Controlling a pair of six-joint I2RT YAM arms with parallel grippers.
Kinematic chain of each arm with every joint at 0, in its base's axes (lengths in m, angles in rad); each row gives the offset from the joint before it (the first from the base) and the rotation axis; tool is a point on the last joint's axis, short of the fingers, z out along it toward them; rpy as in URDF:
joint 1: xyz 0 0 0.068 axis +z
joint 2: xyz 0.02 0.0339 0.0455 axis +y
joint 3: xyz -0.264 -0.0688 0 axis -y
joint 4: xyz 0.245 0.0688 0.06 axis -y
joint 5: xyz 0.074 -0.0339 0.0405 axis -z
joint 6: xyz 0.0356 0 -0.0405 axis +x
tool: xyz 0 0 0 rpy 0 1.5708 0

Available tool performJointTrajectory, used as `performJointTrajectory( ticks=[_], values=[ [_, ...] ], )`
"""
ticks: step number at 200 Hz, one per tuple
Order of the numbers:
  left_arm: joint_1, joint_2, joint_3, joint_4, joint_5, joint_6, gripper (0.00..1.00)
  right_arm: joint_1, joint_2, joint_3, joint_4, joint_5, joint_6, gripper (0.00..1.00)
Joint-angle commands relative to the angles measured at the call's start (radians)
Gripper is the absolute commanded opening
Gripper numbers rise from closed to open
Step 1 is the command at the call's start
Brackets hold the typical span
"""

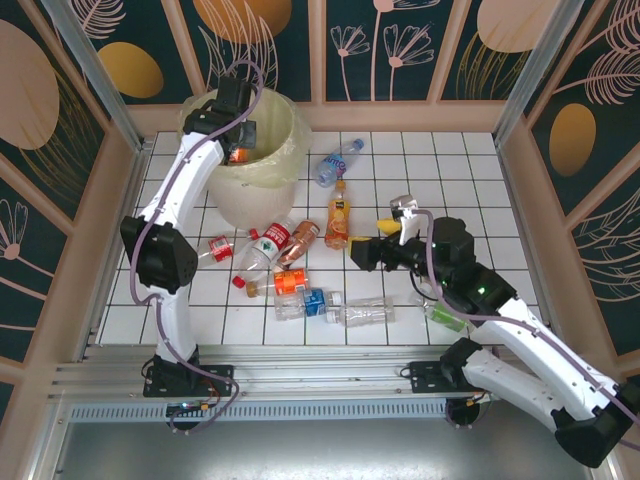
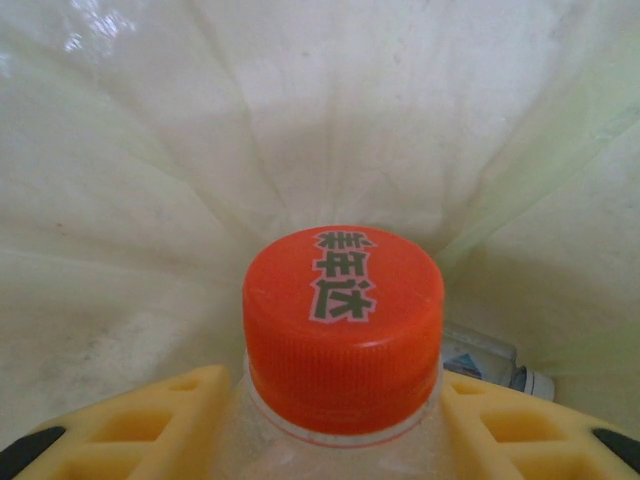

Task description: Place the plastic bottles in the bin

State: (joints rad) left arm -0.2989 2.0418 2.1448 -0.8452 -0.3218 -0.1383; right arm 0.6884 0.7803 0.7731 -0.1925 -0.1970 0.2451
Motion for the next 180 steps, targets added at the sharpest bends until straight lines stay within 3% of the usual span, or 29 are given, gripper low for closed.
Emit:
performJointTrajectory(
  ticks=[1,97,142,180],
  values=[
    [0.009,0.035,0.009,-0.049,0.014,-0.008,0.48,-0.001,0.015,-0.005,-0.025,0.060,0.023,0.95],
    [0.010,-0.053,0.004,-0.029,0.069,-0.072,0.98,-0.060,0.114,-0.017,0.065,0.177,0.174,0.92],
    [0.010,-0.283,-0.166,0.190,0.192,-0.123,0.99,-0.176,0.249,0.055,0.089,0.082,0.186,0.83],
    [0.011,-0.534,-0.455,0.418,0.441,-0.092,0.99,-0.197,0.377,0.101,0.094,0.054,0.162,0.81]
  ],
)
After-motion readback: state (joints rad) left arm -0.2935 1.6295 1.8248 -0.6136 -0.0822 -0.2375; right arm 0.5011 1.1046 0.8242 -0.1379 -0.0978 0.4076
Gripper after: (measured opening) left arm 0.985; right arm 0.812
